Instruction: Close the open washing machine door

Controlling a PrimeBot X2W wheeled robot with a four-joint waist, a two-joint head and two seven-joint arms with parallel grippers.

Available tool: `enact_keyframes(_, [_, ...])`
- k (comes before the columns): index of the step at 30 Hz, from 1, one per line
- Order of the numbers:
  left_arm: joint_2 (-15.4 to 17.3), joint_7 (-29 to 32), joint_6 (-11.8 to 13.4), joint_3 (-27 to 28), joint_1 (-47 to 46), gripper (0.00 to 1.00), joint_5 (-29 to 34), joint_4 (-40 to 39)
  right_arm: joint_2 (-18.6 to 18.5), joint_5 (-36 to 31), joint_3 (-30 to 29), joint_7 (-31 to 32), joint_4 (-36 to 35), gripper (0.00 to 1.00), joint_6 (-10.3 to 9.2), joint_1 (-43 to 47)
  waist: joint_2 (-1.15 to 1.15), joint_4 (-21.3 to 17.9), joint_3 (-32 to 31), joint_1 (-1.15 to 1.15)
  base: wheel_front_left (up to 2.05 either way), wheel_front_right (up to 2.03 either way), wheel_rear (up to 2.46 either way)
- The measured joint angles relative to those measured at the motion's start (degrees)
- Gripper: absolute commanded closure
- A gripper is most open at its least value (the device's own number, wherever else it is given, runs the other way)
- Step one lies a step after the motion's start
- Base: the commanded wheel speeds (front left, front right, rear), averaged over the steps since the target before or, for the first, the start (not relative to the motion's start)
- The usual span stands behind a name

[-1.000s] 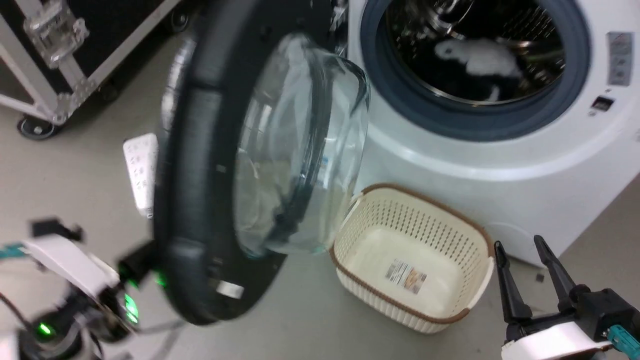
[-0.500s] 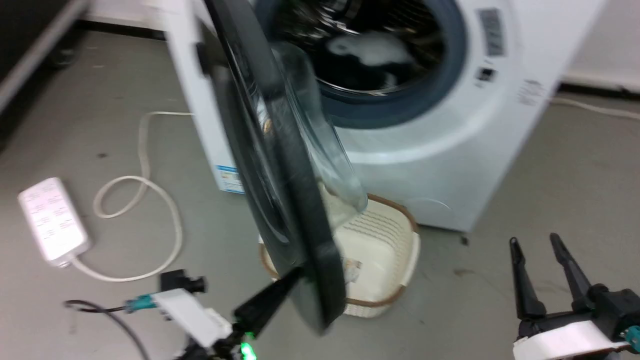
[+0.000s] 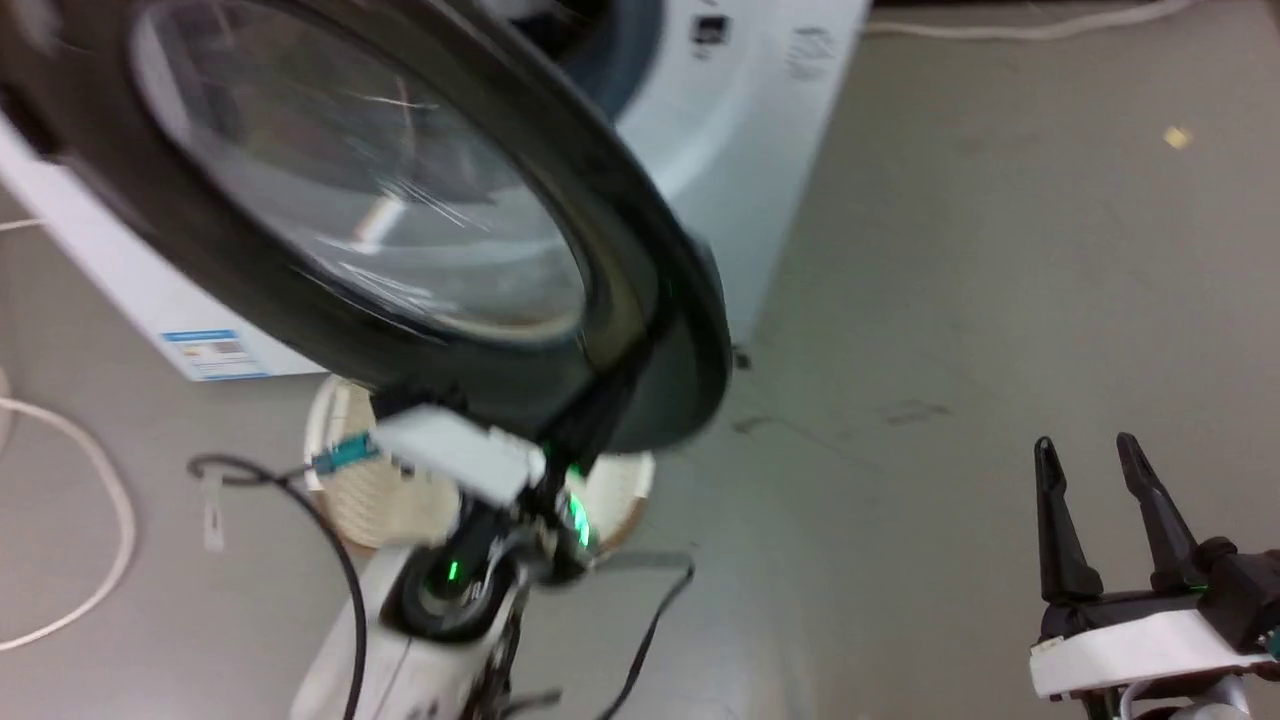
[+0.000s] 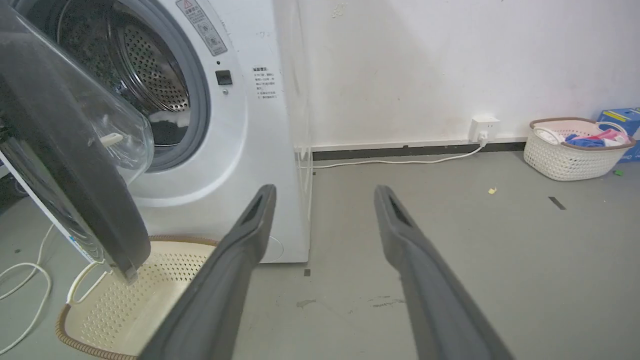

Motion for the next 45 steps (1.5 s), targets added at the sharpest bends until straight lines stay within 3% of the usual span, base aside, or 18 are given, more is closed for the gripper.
enact_keyframes(10, [-0.14, -14.41, -3.03, -3.48, -19.75, 1.0, -4.03, 14.92, 0.0, 1.26, 2.65, 0.01, 0.74, 0.0, 0.0, -1.41, 0.0, -6.13, 4.39, 0.0, 0.0, 0.0, 0.0])
enact_keyframes(16, [-0.09, -17.9, -4.1, -6.14, -23.12, 1.0, -6.03, 20.48, 0.01, 1.25, 2.76, 0.01, 0.98, 0.0, 0.0, -1.38, 0.0, -5.19, 3.34, 0.0, 0.0, 0.0, 0.0])
enact_keyframes(19, [-0.02, -18.56, -4.39, -7.9, -22.12, 1.0, -3.44, 19.45, 0.01, 1.04, 2.54, 0.01, 0.88, 0.0, 0.0, -1.26, 0.0, -3.72, 2.21, -0.01, 0.0, 0.0, 0.0])
enact_keyframes(20, [0.1, -19.59, -4.49, -8.27, -21.13, 0.88, -1.46, 18.2, 0.04, 0.98, 2.46, 0.01, 0.68, 0.0, 0.0, -1.24, 0.0, -3.19, 1.69, -0.01, 0.0, 0.0, 0.0])
enact_keyframes(21, [0.46, -20.43, -4.49, -8.78, -19.51, 0.0, 0.32, 16.71, 0.03, 1.0, 2.38, 0.01, 0.42, 0.0, 0.0, -1.2, 0.0, -2.66, 1.07, -0.01, 0.0, 0.0, 0.0])
enact_keyframes(26, [6.37, -25.4, -4.49, -13.4, -7.0, 0.0, 11.11, 7.42, 0.0, 0.9, 1.77, 0.01, -0.45, 0.0, 0.0, 0.7, 0.0, 0.69, -2.19, -0.02, 0.0, 0.0, 0.0])
enact_keyframes(29, [11.2, -29.52, -4.49, -12.92, -0.48, 0.0, 17.12, 3.25, 0.01, 0.27, 1.62, 0.01, -0.6, 0.0, 0.0, 2.25, 0.0, 3.2, -4.23, -0.02, 0.0, 0.0, 0.0])
enact_keyframes(32, [16.25, -30.55, -4.49, -10.44, 3.3, 0.0, 31.9, 1.34, 0.02, -0.11, 1.7, 0.01, -0.79, 0.0, 0.0, 3.69, 0.0, 6.0, -6.15, -0.02, 0.0, 0.0, 0.0])
enact_keyframes(34, [16.24, -30.6, -3.86, -3.64, 6.15, 0.0, 43.4, -1.02, 0.03, -0.14, 1.79, 0.01, -0.99, 0.0, 0.0, 4.69, 0.0, 8.02, -7.31, -0.02, 0.0, 0.0, 0.0])
enact_keyframes(37, [13.68, -30.62, -1.66, 4.27, 11.57, 0.0, 59.23, -5.69, 0.01, -0.77, 2.65, 0.01, -1.11, 0.0, 0.0, 5.34, 0.0, 10.92, -8.84, -0.02, 0.0, 0.0, 0.0])
enact_keyframes(40, [10.33, -30.62, 0.13, 7.76, 16.75, 0.0, 73.39, -9.99, 0.03, -1.25, 3.57, 0.01, -1.34, 0.0, 0.0, 5.47, 0.0, 13.41, -10.01, -0.02, 0.0, 0.0, 0.0])
enact_keyframes(45, [6.82, -30.62, 1.56, 8.6, 22.18, 0.0, 87.16, -13.0, 0.03, -1.82, 4.89, 0.01, -0.76, 0.0, 0.0, 5.63, 0.0, 16.37, -11.05, -0.02, 0.0, 0.0, 0.0])
